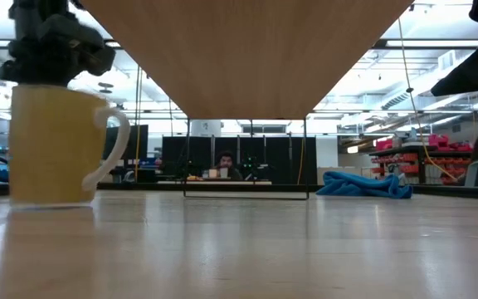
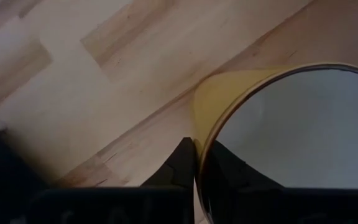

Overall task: Stack small to large cups/mugs on shelf
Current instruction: Put the yellow cup on the shelf

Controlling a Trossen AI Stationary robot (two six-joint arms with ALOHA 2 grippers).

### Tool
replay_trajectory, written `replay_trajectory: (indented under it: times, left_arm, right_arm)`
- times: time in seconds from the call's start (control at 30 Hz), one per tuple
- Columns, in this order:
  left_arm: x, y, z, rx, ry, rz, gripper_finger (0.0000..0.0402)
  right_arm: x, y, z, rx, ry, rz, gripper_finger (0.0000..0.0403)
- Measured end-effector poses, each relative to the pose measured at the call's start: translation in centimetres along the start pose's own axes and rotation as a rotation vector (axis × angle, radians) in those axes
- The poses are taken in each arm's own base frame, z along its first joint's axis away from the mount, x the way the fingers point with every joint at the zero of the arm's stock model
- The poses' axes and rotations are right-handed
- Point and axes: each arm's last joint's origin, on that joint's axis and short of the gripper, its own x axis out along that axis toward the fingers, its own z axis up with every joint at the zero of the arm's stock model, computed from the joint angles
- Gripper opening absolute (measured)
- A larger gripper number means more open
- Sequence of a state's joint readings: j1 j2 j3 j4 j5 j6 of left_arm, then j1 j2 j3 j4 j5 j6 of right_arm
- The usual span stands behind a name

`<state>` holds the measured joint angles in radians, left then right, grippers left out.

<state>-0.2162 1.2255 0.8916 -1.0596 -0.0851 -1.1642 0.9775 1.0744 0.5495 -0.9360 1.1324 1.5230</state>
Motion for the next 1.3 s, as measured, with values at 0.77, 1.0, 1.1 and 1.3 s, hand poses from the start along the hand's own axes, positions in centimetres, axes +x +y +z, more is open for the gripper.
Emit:
replay_trajectory:
  times: [0.77, 1.0, 1.1, 1.3]
  left_arm:
    - [-18.2, 0.1, 3.8, 0.017, -0.266, -0.195, 0.0023]
    - [-22.6, -1.1, 5.0, 0.079, -0.425, -0.286, 0.0023]
    - [-23.4, -2.6, 5.9, 0.141, -0.445, -0.293, 0.0023]
    - [-23.4, -5.7, 7.5, 0.224, -0.413, -0.237, 0.0023]
  right_arm:
    - [0.0, 0.0, 0.0, 0.002, 0.000, 0.001, 0.0020]
    - [0.0, 0.0, 0.0, 0.002, 0.000, 0.001, 0.0020]
    - [0.0, 0.0, 0.0, 0.003, 0.000, 0.001, 0.0020]
    - [0.0, 0.0, 0.0, 0.006, 0.006, 0.002, 0.0020]
